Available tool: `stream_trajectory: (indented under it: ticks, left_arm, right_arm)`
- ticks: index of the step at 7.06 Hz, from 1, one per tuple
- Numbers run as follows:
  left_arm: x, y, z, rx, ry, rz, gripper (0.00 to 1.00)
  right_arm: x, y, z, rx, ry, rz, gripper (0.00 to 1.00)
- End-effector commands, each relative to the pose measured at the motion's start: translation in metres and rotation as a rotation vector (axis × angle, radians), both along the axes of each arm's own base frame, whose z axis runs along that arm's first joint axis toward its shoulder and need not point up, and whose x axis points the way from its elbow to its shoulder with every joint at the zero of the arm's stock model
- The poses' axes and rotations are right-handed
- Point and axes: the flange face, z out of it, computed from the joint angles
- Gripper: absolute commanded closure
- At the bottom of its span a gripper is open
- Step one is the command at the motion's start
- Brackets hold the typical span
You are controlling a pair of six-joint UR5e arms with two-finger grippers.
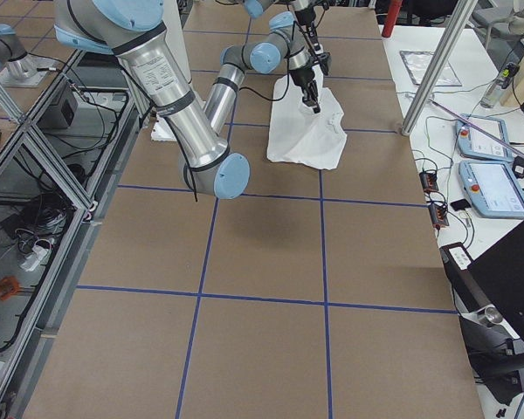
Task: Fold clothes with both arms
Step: 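Lift the hem with both grippers and fold it over toward the collar, then lower the hem onto the collar edge and open both grippers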
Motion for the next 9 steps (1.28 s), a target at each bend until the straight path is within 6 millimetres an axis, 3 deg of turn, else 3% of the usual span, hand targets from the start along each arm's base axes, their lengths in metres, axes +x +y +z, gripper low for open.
stream_trajectory:
  ticks: [1,3,4,5,6,8,9]
  left_arm:
    - [0.044,-0.043,0.029,-0.006,-0.011,-0.003,1.00]
    - [0.076,-0.081,0.062,0.007,-0.039,-0.043,1.00]
    - [0.092,-0.096,0.094,-0.004,-0.056,-0.049,1.00]
    - [0.105,-0.105,0.122,0.009,-0.064,-0.063,1.00]
    - [0.121,-0.097,0.140,0.005,-0.072,-0.043,1.00]
    - [0.129,-0.090,0.144,0.010,-0.077,-0.036,1.00]
    - [0.129,-0.089,0.142,0.013,-0.075,-0.035,0.78]
  right_arm:
    - [-0.044,-0.059,0.025,0.004,0.002,0.019,1.00]
    - [-0.089,-0.103,0.045,-0.013,0.021,0.025,1.00]
    - [-0.100,-0.112,0.068,-0.031,0.044,0.024,1.00]
    - [-0.103,-0.112,0.076,-0.038,0.053,0.020,1.00]
    - [-0.105,-0.109,0.084,-0.045,0.061,0.016,1.00]
    - [-0.113,-0.099,0.107,-0.063,0.084,-0.002,1.00]
    - [-0.112,-0.098,0.112,-0.066,0.087,-0.002,0.69]
